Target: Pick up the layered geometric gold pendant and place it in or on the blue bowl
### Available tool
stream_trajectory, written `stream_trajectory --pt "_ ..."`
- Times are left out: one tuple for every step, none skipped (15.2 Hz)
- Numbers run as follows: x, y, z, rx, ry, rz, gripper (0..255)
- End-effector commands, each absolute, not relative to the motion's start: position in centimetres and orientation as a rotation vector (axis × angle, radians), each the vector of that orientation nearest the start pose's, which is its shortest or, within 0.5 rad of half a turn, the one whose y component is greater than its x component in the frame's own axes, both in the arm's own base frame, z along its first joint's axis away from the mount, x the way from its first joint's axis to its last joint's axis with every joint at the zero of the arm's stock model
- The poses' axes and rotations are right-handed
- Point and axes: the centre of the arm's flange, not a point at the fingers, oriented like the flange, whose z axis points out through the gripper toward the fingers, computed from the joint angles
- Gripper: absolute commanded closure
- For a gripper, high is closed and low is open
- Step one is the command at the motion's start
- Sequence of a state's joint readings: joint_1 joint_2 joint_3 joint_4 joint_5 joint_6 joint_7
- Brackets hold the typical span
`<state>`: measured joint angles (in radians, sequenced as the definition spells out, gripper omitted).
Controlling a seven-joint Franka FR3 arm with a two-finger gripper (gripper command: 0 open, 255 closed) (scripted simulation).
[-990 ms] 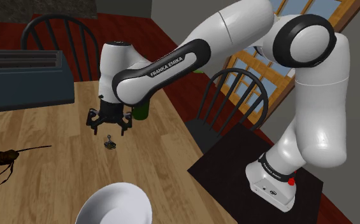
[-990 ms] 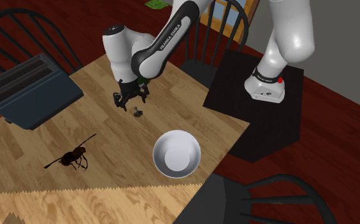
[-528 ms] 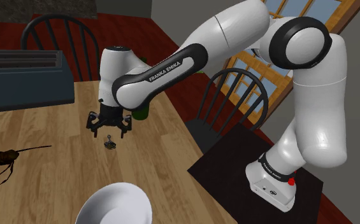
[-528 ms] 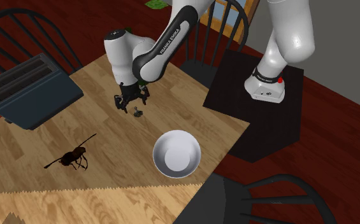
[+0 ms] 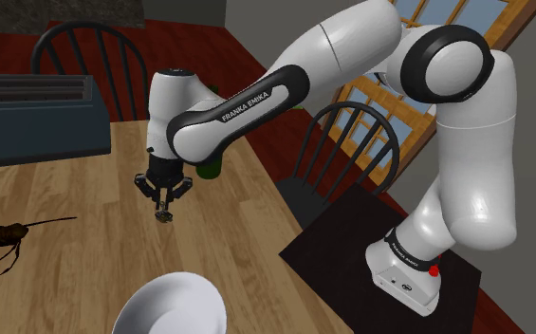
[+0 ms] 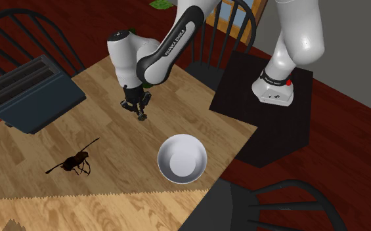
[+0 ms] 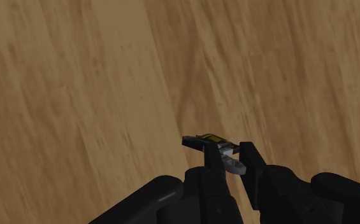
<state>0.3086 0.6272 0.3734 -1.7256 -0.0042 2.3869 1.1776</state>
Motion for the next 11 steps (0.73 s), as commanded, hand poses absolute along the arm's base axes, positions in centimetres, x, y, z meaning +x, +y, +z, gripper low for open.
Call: stream_trajectory --pt "54.3 40.6 24.9 -2.833 0.824 0.184 255" --pt "54.3 40.6 24.9 -2.833 0.824 0.184 255" --pt "54.3 40.6 24.9 -2.833 0.824 0.184 255" --pt "54.3 40.7 24.9 -2.833 0.824 0.184 255" --pt "54.3 40.7 25.4 -2.833 0.824 0.183 255" --pt "54.3 40.7 26.0 -2.833 0.824 0.183 255" --pt "54.3 40.7 26.5 -2.833 0.824 0.184 255" --pt "54.3 40.7 27.0 -2.833 0.824 0.184 255" --pt "54.3 40.7 27.5 -2.833 0.824 0.184 255" --pt "54.3 40.7 28.1 -2.833 0.824 0.184 255" --pt "54.3 40.7 28.6 -2.833 0.824 0.184 255"
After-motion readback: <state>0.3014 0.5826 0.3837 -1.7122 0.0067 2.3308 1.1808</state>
